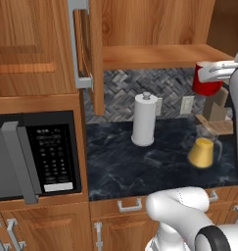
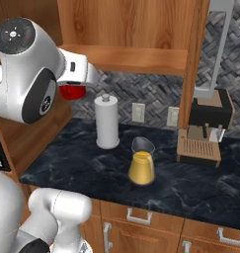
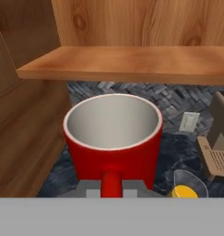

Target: There is a tray on the dining counter. Grab the cup, mug, and pitcher and place them on the tray. The pitcher may be placed next to the tray if it cannot fit the tray.

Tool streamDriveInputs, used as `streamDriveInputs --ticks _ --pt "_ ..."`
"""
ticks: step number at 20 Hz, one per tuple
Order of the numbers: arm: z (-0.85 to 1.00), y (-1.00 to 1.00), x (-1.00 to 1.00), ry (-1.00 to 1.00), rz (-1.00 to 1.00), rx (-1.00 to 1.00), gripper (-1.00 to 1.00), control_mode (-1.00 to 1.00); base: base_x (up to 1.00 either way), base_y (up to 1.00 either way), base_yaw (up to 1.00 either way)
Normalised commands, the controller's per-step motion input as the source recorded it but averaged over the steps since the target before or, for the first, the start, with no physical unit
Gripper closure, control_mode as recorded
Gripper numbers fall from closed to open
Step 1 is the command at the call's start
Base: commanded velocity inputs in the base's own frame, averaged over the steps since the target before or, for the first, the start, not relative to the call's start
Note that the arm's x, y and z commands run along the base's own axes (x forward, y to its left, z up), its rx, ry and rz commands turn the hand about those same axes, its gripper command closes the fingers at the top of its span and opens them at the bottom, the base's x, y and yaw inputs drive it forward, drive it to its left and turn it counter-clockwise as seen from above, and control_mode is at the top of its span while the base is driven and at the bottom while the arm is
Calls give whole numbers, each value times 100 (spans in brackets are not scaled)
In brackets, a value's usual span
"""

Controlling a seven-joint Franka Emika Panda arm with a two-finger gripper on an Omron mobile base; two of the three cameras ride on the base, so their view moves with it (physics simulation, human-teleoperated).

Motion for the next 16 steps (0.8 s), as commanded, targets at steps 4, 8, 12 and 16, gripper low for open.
streamDriveInputs --ticks 4,8,12,16 --pt "0 0 0 0 0 0 100 100 -90 -28 2" --pt "0 0 0 0 0 0 100 100 -96 -48 15" --pt "0 0 0 0 0 0 100 100 -49 -43 35" --pt "0 0 0 0 0 0 100 100 -16 -44 57"
